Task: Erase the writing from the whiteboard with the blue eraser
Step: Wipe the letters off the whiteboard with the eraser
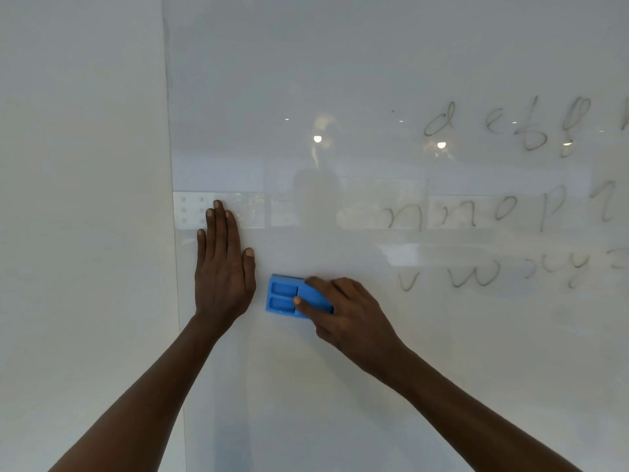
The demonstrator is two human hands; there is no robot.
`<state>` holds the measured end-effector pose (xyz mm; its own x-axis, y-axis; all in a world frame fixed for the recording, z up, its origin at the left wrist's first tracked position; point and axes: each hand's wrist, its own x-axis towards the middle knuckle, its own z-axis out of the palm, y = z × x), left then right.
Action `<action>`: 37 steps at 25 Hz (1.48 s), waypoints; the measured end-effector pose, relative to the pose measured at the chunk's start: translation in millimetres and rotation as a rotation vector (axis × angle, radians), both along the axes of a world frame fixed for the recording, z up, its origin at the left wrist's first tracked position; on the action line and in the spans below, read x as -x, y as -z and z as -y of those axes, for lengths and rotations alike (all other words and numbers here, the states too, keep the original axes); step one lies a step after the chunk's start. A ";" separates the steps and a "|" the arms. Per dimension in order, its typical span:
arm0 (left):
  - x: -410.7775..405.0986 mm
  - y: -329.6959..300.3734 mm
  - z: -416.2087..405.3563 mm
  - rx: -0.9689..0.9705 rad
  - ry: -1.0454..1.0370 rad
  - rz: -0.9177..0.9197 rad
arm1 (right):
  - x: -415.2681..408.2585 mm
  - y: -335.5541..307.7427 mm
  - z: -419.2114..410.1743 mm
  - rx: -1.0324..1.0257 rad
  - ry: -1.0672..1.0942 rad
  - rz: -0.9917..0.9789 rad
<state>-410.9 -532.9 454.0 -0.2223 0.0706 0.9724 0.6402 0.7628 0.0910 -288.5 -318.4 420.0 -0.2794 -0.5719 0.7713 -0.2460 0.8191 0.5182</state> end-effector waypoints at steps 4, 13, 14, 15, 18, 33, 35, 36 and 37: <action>-2.9 0.4 -3.2 -0.020 0.006 0.032 | -4.2 4.8 -11.9 -0.185 -0.016 0.117; -23.1 0.8 -32.4 0.023 0.036 0.039 | -24.4 -26.0 -61.0 -0.303 -0.005 0.146; -25.7 -1.1 -39.1 0.031 0.041 0.032 | -27.8 -30.5 -68.5 -0.291 0.000 0.137; -28.0 -3.3 -45.6 0.040 0.040 0.025 | -31.3 -35.7 -75.0 -0.271 0.005 0.123; -37.4 -13.8 -71.3 0.062 0.045 0.004 | -42.8 -55.8 -97.2 -0.169 -0.004 0.070; -51.9 -43.6 -132.7 0.050 0.004 -0.060 | -75.0 -87.5 -191.7 0.499 0.140 -0.236; -51.7 -42.8 -133.0 0.049 -0.005 -0.063 | -73.0 -79.2 -192.8 0.614 0.156 -0.266; -51.2 -42.2 -133.0 0.049 -0.009 -0.066 | -70.7 -76.7 -190.2 0.663 0.153 -0.284; -50.4 -41.8 -133.1 0.049 -0.013 -0.070 | -67.4 -76.0 -186.0 0.702 0.140 -0.303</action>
<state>-360.4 -399.9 495.8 -0.1553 0.1160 0.9810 0.6336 0.7736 0.0089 -221.1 -132.4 496.0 -0.0322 0.1038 0.9941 -0.0465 0.9934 -0.1052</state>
